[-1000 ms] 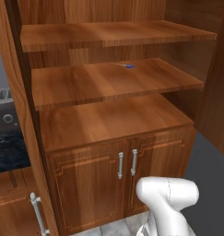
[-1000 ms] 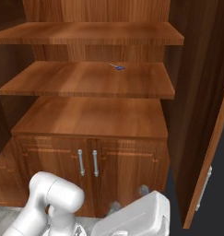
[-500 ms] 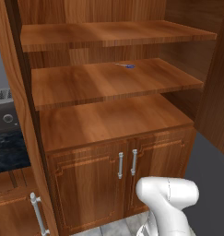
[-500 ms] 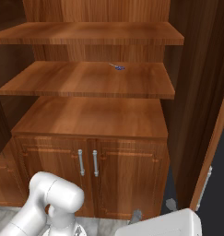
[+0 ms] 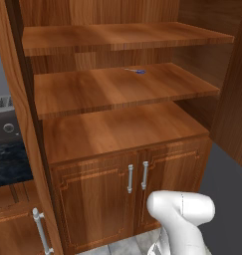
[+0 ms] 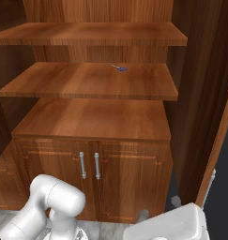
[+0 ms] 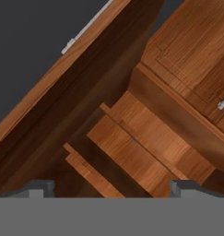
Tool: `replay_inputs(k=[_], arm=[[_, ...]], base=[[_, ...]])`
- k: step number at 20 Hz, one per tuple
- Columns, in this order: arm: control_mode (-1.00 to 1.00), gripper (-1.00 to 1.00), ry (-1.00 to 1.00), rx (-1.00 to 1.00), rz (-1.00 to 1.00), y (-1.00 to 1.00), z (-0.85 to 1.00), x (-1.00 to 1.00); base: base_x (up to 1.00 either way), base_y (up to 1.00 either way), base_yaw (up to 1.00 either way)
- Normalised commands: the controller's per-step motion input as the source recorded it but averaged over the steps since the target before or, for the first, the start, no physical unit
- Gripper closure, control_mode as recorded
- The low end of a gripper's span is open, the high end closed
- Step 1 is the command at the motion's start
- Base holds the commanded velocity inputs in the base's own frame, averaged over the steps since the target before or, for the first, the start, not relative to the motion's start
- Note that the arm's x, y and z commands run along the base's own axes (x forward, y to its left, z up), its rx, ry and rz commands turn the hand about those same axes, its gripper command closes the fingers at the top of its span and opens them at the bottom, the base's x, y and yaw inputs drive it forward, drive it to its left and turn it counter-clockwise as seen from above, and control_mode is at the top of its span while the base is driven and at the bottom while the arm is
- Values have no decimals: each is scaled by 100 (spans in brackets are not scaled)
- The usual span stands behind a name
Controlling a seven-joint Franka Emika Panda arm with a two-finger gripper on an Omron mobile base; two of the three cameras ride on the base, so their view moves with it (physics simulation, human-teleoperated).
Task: Pick the avocado and bread from the counter and place them on the plate. Then pick the jam from the cabinet and place it next to the plate. Lastly close the cabinet door.
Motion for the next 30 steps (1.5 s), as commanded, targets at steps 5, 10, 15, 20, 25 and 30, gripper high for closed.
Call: replay_inputs(k=[5, 10, 15, 20, 25, 30], arm=[[-100, -100, 11, -3, 5, -31, -22, 8], [-100, -100, 19, 0, 6, -38, -18, 5], [-100, -100, 24, 0, 6, -36, -13, 10], [-100, -100, 16, 0, 3, -33, -11, 10], [-100, -100, 19, 2, 0, -28, -11, 18], [-100, -100, 20, 7, 0, -15, -21, 40]], base=[[0, 0, 0], [0, 0, 0], [0, 0, 0], [0, 0, 0], [0, 0, 0], [0, 0, 0]])
